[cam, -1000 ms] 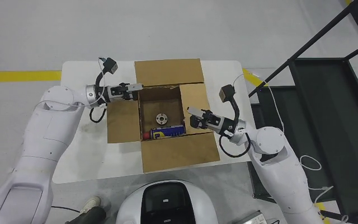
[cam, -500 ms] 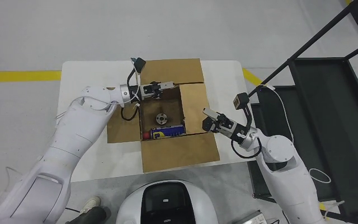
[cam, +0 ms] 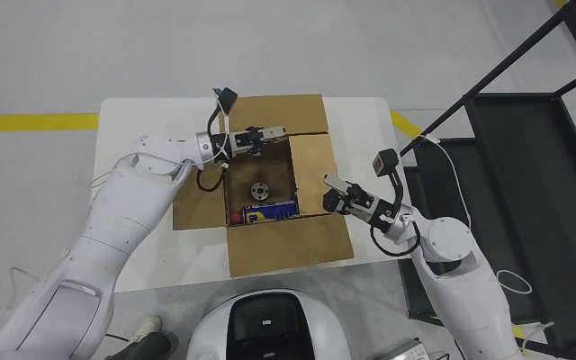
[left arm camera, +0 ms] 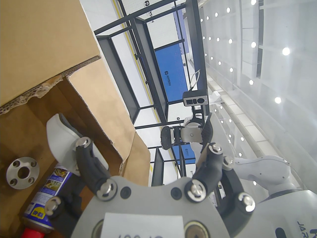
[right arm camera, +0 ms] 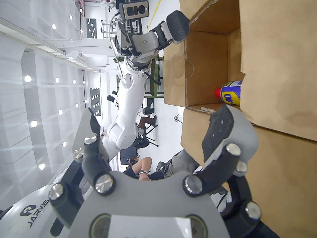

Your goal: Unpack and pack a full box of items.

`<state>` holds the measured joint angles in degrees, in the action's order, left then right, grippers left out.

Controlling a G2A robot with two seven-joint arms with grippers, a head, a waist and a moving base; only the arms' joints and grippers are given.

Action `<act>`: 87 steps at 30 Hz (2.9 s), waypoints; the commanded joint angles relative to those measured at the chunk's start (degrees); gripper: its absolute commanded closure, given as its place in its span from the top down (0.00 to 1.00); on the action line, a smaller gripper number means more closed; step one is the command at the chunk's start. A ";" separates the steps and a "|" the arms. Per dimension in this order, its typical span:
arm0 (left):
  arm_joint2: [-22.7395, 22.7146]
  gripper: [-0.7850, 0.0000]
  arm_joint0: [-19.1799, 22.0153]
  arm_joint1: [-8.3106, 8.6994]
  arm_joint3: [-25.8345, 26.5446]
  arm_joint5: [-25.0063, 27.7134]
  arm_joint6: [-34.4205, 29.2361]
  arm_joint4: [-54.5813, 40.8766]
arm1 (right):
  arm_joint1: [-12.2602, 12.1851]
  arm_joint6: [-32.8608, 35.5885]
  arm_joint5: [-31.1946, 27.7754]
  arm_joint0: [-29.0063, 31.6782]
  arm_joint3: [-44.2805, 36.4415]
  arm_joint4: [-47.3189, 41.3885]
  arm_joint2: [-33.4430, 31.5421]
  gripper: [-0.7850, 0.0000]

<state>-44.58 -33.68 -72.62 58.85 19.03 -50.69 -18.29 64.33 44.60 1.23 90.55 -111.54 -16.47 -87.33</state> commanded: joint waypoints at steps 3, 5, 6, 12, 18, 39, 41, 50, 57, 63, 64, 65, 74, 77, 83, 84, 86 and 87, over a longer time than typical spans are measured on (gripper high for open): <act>3.19 1.00 1.74 -2.00 -2.33 -2.90 3.92 1.45 | -0.06 -0.53 0.29 0.14 -0.56 0.51 0.61 1.00; 4.98 1.00 1.98 -3.35 -4.81 -3.86 4.03 -0.45 | -0.06 -0.77 0.37 0.41 -0.65 0.79 1.24 1.00; 5.88 1.00 2.52 -3.98 -6.29 -3.51 4.46 -0.05 | -0.05 -0.83 0.44 0.57 -0.75 0.98 1.70 1.00; 9.94 1.00 4.79 -8.40 -14.96 -1.57 4.71 -3.51 | 0.01 -2.22 0.18 1.17 -0.69 2.70 4.13 1.00; 12.13 1.00 6.55 -12.57 -22.52 1.30 5.95 -6.24 | 0.01 -2.91 0.88 1.66 -1.63 6.59 7.40 1.00; 6.66 1.00 9.72 -19.45 -32.70 15.69 -13.74 -24.13 | 0.25 -14.24 -0.53 0.63 -1.04 12.50 9.96 1.00; 6.06 1.00 10.11 -19.72 -33.26 15.86 -14.22 -24.96 | 0.29 -17.65 -1.86 1.28 -0.70 13.01 8.68 1.00; -0.53 1.00 11.12 -15.96 -32.63 19.52 -15.05 -25.26 | 0.20 -26.40 -5.36 6.55 -1.33 12.45 1.91 1.00; -7.78 1.00 7.94 -7.79 -27.44 24.56 -10.00 -13.75 | 0.69 -36.60 -5.92 3.28 7.07 20.31 1.75 1.00; -16.34 1.00 1.17 -1.71 -18.83 24.15 -10.41 -10.23 | 1.29 -36.40 -4.67 -0.89 14.40 19.39 4.33 1.00; -17.69 1.00 -0.06 -0.80 -17.51 24.16 -10.39 -8.65 | 1.44 -35.43 -4.22 -1.52 15.35 18.42 5.16 1.00; -19.02 1.00 -1.26 -0.02 -16.13 24.04 -10.11 -7.45 | 1.58 -34.60 -3.97 -2.32 16.18 17.13 5.74 1.00; -29.87 1.00 -12.97 4.80 -0.45 18.96 -6.64 -2.89 | 2.93 -31.69 -6.15 -8.56 21.81 15.23 12.46 1.00; -33.13 1.00 -16.89 5.88 4.71 17.60 -6.22 -2.89 | 3.30 -31.66 -6.38 -10.04 21.98 14.68 13.69 1.00; -38.01 1.00 -22.67 7.35 10.99 15.43 -6.03 -3.46 | 3.51 -31.96 -4.80 -10.55 20.21 16.19 14.12 1.00; -38.62 1.00 -23.30 7.52 11.34 15.00 -6.18 -4.04 | 3.46 -32.35 -5.17 -10.23 18.71 16.93 13.80 1.00; -39.71 1.00 -24.00 7.84 11.63 14.36 -6.64 -4.78 | 3.26 -32.79 -6.30 -9.20 15.40 20.25 13.39 1.00; -40.01 1.00 -24.24 7.94 11.55 14.03 -7.06 -5.56 | 3.10 -31.74 -7.31 -8.93 13.11 22.81 13.60 1.00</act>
<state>-84.14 -57.64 -64.83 70.49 33.45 -57.28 -23.05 67.61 11.89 -4.93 81.19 -95.57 3.05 -73.87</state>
